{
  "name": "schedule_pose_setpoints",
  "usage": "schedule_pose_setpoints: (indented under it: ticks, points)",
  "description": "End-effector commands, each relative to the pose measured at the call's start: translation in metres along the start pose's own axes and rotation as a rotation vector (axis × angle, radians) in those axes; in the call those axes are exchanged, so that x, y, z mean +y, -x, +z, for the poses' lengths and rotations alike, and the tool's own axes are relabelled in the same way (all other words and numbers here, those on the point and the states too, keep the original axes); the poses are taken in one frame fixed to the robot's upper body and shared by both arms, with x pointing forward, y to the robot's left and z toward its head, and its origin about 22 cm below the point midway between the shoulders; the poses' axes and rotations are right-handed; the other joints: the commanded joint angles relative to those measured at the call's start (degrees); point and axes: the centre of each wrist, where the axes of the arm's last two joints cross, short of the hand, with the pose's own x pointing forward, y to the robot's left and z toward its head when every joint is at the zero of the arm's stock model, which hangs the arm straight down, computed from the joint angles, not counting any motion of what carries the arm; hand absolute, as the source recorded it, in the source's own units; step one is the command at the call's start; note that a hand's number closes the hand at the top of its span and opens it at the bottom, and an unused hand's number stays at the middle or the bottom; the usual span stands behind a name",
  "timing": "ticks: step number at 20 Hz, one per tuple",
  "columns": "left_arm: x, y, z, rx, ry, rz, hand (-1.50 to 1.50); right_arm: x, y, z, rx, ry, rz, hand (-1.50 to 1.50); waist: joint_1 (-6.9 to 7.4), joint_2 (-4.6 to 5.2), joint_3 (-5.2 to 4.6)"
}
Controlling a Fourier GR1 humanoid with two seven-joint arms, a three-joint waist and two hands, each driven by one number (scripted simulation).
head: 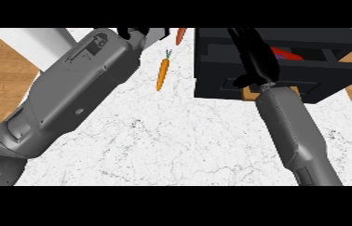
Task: Pick up the can, place it into the drawer and close the drawer
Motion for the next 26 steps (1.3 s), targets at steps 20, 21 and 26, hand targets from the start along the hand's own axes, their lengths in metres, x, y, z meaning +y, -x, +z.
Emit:
schedule_pose_setpoints:
  ticks: [20, 21, 26]
  points:
    - [0.032, -0.015, 0.022, -0.017, 0.018, -0.007, -1.50, -0.015, 0.015, -0.056, 0.099, 0.149, 0.075, -1.50, 2.48, 1.81, 0.85]
    - [0.035, -0.031, 0.017, -0.020, 0.015, 0.018, -1.50, -0.030, 0.020, -0.065, 0.094, 0.176, 0.080, -1.50, 2.51, 1.92, 0.86]
    - [0.026, -0.023, 0.026, -0.004, 0.028, 0.013, -1.50, -0.043, 0.020, -0.075, 0.119, 0.187, 0.099, -1.50, 2.87, 2.36, 0.88]
